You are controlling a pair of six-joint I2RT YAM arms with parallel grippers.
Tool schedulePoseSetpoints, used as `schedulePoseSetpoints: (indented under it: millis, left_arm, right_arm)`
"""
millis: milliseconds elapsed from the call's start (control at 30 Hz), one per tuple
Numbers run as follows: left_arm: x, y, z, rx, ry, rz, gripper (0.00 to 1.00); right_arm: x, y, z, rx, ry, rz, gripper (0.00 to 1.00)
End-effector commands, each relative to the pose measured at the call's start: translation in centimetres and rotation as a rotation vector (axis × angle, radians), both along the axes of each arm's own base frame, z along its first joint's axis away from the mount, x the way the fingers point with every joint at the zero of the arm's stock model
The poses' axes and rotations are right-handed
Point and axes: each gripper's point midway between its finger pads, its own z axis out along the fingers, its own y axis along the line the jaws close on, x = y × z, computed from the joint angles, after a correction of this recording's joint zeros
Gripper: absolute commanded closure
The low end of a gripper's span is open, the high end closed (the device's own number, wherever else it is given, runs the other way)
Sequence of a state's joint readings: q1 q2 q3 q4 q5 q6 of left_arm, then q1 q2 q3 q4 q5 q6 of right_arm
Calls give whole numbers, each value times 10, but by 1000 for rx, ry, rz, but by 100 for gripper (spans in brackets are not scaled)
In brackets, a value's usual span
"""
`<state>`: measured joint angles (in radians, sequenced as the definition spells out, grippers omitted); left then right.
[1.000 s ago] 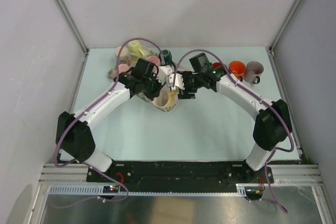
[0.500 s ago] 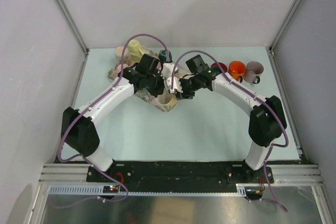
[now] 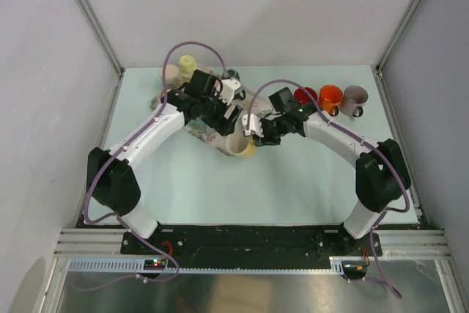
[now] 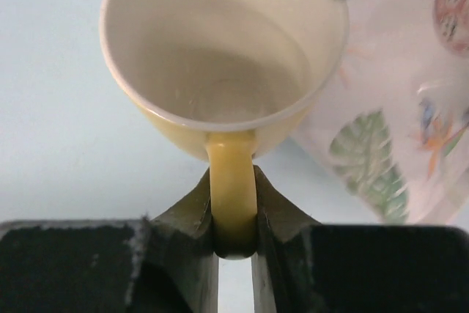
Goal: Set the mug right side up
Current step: Place the cup at the center of the board.
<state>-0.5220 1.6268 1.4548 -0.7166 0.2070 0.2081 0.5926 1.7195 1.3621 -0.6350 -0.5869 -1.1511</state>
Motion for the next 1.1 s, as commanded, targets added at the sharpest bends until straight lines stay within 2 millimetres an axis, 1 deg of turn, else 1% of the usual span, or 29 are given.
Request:
schedulePoseSetpoints:
  millis: [0, 33, 67, 100, 133, 167, 233, 333, 433, 567, 667, 767, 867, 1067]
  left_arm:
    - [22, -1, 49, -159, -71, 61, 8]
    - [22, 4, 49, -159, -73, 60, 8]
    - [23, 9, 48, -148, -83, 52, 8]
    - [24, 14, 46, -132, -93, 54, 8]
    - [25, 18, 45, -116, -104, 48, 7]
    - [25, 22, 42, -97, -111, 44, 7]
    - [25, 26, 41, -75, -121, 36, 7]
    - [24, 28, 41, -60, -127, 25, 7]
    - [26, 28, 40, -51, -125, 16, 7]
    - [31, 24, 40, -58, -113, 23, 8]
    - [33, 22, 40, -66, -102, 30, 9]
    - [32, 21, 39, -70, -95, 30, 9]
    - [31, 25, 37, -53, -99, 32, 9]
    - [29, 29, 33, -37, -98, 40, 9]
  right_arm:
    - [8, -41, 25, 105, 55, -243, 100]
    - [6, -52, 23, 127, 99, -306, 100]
    - [8, -67, 28, 155, 112, -368, 100]
    - [5, -80, 21, 161, 140, -417, 100]
    - [7, -95, 23, 174, 129, -468, 100]
    - [7, -112, 19, 181, 129, -525, 100]
    - [9, -136, 11, 193, 142, -618, 100]
    - [16, -163, 5, 221, 174, -743, 100]
    - [32, -184, -1, 253, 171, -840, 100]
    - [55, -199, -5, 310, 172, -917, 100]
    - [68, -205, -14, 313, 171, -946, 100]
    - [75, -205, -22, 310, 180, -944, 100]
    - [80, -204, -31, 294, 204, -943, 100]
    - [95, -207, -37, 270, 225, -995, 100]
